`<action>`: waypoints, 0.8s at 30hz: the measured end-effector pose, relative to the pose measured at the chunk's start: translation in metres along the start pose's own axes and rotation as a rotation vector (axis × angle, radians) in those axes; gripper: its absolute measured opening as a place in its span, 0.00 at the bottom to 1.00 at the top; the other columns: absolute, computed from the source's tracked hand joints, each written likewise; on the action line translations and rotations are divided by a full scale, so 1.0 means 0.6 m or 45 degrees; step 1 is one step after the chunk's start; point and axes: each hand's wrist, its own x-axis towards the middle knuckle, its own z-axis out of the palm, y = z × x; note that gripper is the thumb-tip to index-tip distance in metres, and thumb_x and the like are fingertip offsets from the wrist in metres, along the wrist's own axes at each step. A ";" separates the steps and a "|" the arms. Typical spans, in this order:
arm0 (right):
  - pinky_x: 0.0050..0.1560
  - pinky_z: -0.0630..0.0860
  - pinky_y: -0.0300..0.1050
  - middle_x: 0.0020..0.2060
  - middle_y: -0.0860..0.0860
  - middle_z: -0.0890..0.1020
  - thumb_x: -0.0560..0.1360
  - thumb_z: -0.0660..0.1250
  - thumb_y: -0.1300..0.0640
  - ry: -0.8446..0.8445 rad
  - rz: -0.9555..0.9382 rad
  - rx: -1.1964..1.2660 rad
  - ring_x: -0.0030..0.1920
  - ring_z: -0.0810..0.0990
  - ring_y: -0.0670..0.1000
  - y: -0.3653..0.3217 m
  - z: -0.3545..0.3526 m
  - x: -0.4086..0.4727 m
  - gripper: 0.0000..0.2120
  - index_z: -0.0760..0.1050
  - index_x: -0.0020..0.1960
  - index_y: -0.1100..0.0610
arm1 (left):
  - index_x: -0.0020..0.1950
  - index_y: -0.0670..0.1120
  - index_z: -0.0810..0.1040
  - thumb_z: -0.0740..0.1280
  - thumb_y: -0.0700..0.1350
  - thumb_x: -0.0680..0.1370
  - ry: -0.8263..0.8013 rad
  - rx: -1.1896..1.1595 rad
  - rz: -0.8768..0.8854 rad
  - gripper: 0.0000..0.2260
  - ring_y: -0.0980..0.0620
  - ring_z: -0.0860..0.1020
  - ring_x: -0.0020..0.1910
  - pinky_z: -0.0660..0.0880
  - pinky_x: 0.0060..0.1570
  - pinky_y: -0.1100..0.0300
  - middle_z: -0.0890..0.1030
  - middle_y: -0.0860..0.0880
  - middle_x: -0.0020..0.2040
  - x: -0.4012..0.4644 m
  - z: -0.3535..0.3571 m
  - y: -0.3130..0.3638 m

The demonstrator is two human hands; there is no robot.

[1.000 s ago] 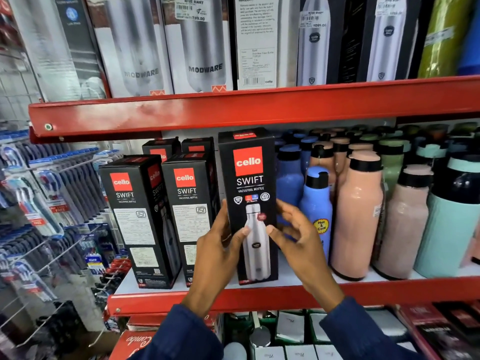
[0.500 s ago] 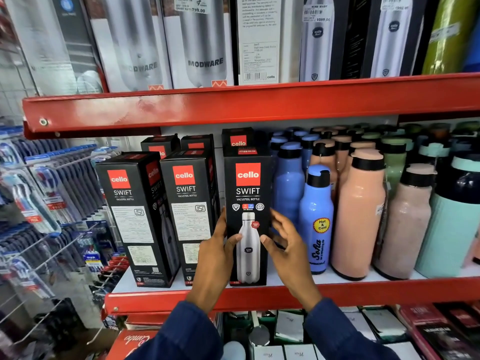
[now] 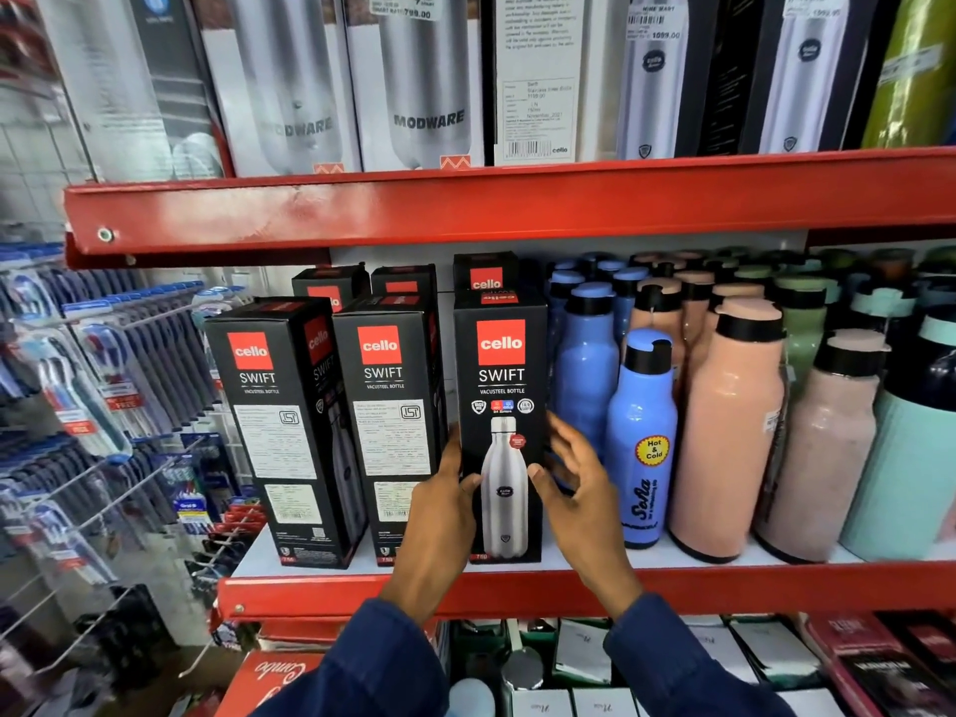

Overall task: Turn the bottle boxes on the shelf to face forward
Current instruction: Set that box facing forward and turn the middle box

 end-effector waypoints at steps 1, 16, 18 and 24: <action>0.57 0.72 0.25 0.63 0.36 0.75 0.76 0.67 0.65 0.004 0.001 0.006 0.61 0.74 0.29 0.000 0.000 -0.001 0.26 0.68 0.69 0.45 | 0.81 0.52 0.57 0.59 0.38 0.83 0.005 0.023 0.016 0.27 0.57 0.79 0.27 0.68 0.25 0.73 0.81 0.47 0.33 -0.003 -0.001 -0.001; 0.58 0.78 0.38 0.56 0.45 0.85 0.78 0.63 0.64 0.205 -0.122 -0.109 0.56 0.82 0.41 -0.066 0.059 -0.090 0.16 0.80 0.61 0.50 | 0.55 0.44 0.85 0.70 0.45 0.78 0.415 0.216 0.069 0.10 0.62 0.80 0.28 0.76 0.30 0.74 0.82 0.59 0.32 -0.085 -0.128 -0.002; 0.65 0.74 0.38 0.63 0.43 0.80 0.78 0.61 0.60 -0.001 -0.126 -0.235 0.63 0.78 0.38 -0.074 0.097 -0.096 0.18 0.75 0.67 0.49 | 0.60 0.42 0.83 0.70 0.47 0.78 0.468 0.247 0.026 0.14 0.57 0.82 0.30 0.78 0.32 0.72 0.81 0.58 0.33 -0.076 -0.139 -0.005; 0.72 0.60 0.32 0.75 0.48 0.67 0.81 0.57 0.56 -0.198 0.028 -0.432 0.74 0.65 0.43 -0.087 0.167 -0.090 0.25 0.57 0.78 0.52 | 0.69 0.41 0.73 0.67 0.52 0.79 0.384 0.332 -0.063 0.22 0.55 0.74 0.29 0.65 0.31 0.67 0.84 0.47 0.36 -0.046 -0.141 -0.017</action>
